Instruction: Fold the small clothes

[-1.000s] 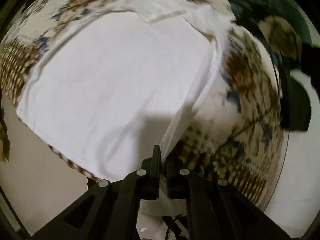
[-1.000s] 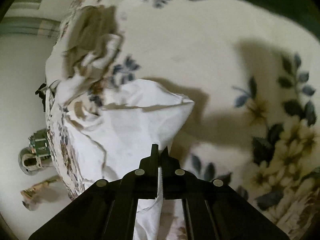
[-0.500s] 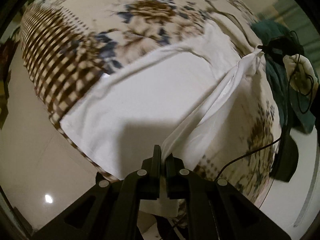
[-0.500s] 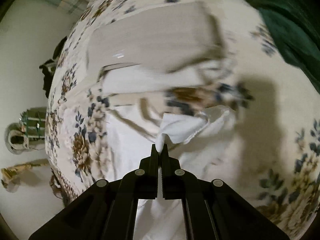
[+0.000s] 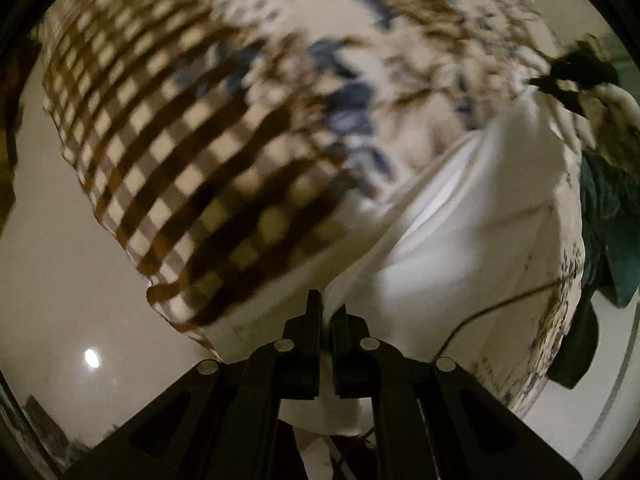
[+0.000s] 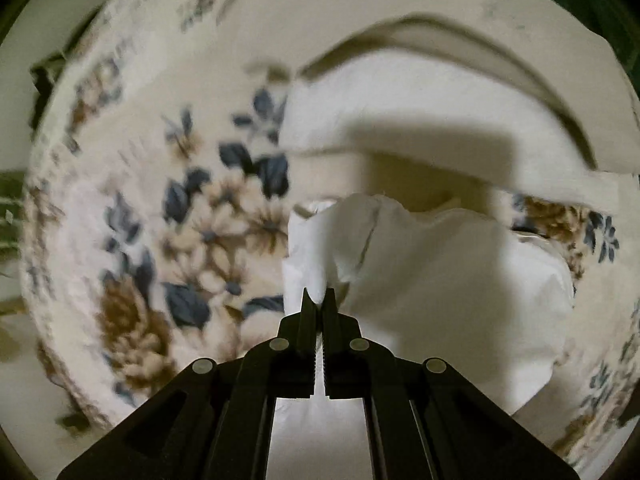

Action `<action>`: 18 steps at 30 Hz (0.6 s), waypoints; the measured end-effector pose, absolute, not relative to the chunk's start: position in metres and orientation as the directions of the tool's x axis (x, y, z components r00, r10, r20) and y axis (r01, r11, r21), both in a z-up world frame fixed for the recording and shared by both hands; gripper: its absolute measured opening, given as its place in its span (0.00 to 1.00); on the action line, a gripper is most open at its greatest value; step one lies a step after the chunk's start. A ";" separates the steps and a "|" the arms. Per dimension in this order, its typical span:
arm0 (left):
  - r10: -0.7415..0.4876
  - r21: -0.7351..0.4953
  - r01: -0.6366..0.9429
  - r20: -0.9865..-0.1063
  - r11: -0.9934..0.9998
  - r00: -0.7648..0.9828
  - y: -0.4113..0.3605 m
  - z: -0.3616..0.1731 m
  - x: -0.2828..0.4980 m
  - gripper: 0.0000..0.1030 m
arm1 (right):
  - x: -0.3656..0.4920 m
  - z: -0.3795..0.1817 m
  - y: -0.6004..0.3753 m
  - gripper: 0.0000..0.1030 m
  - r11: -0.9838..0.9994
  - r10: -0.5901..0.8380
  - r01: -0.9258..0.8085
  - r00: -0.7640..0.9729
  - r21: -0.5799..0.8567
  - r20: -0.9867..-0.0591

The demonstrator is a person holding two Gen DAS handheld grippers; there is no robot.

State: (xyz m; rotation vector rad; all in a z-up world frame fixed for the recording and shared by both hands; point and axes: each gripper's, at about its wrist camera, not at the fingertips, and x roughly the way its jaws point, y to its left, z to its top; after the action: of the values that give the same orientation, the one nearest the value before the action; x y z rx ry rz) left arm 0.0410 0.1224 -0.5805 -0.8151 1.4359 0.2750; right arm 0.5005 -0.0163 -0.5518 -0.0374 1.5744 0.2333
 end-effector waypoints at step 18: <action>-0.347 -0.289 -0.479 -0.937 0.829 -0.034 0.137 -0.606 0.053 0.46 | 0.136 -0.579 -0.153 0.54 0.946 0.319 0.064 -0.360 0.318 -0.877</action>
State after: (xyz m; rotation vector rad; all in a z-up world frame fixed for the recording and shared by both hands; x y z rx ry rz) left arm 0.0527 0.1373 -0.6057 -0.6587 1.6404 0.1195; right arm 0.1358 -0.1532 -0.5794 0.2774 1.9300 0.2722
